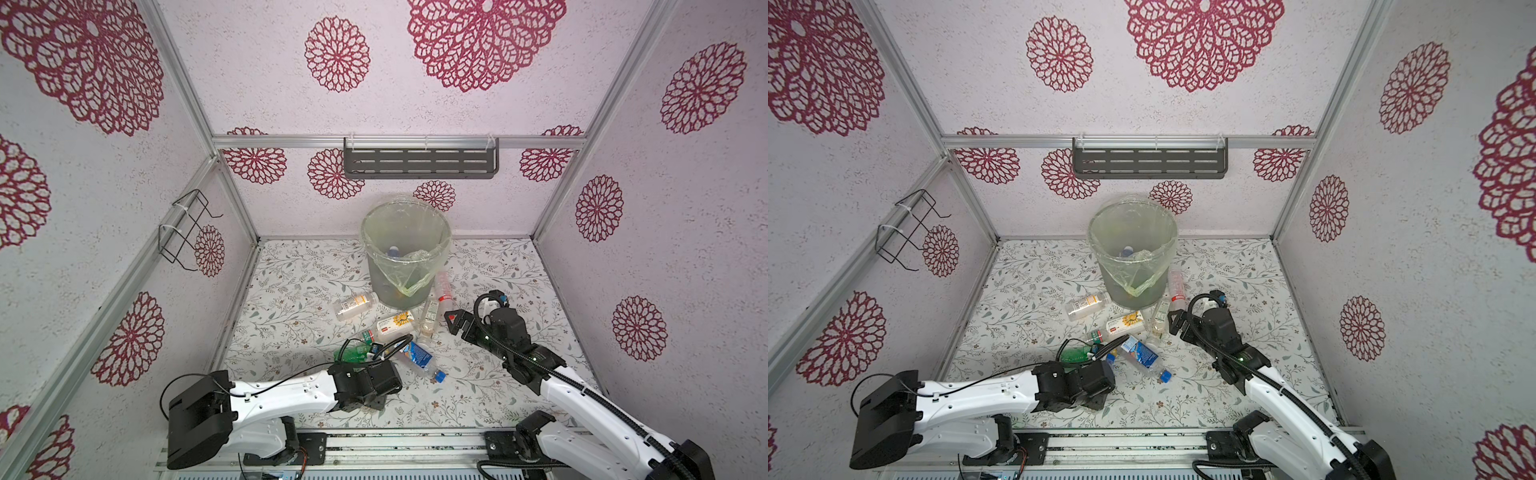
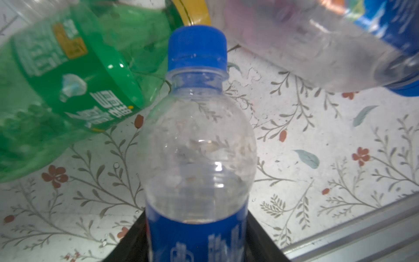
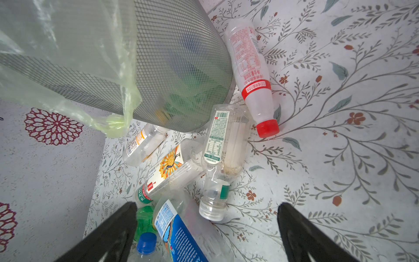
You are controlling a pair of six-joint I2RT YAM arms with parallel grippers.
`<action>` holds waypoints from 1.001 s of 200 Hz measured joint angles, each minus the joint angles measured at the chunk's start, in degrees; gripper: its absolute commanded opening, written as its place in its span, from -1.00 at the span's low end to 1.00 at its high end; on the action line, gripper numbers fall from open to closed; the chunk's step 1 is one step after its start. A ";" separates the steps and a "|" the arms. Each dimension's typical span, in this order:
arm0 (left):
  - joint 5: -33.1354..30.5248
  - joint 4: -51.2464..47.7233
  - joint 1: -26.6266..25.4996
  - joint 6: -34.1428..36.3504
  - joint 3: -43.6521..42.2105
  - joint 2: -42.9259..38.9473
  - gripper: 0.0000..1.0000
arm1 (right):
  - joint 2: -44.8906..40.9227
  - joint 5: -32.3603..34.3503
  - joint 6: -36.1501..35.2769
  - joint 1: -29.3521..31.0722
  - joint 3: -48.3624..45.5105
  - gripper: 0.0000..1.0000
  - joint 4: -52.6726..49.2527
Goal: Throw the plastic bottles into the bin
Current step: 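Lift the Pepsi bottle out of the pile with the left gripper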
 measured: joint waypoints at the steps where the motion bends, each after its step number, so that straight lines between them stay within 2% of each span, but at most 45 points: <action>1: -0.09 -0.02 -0.02 -0.02 0.00 -0.22 0.12 | 0.00 0.02 0.02 0.00 0.00 0.98 0.00; 161: -5.86 0.33 0.00 -1.66 -0.07 -16.13 0.10 | -1.64 0.31 2.08 0.00 0.00 0.98 -1.01; 200: -6.21 1.49 3.21 -2.73 -0.74 -19.96 0.09 | -1.64 1.29 2.99 0.00 -0.02 0.98 -1.38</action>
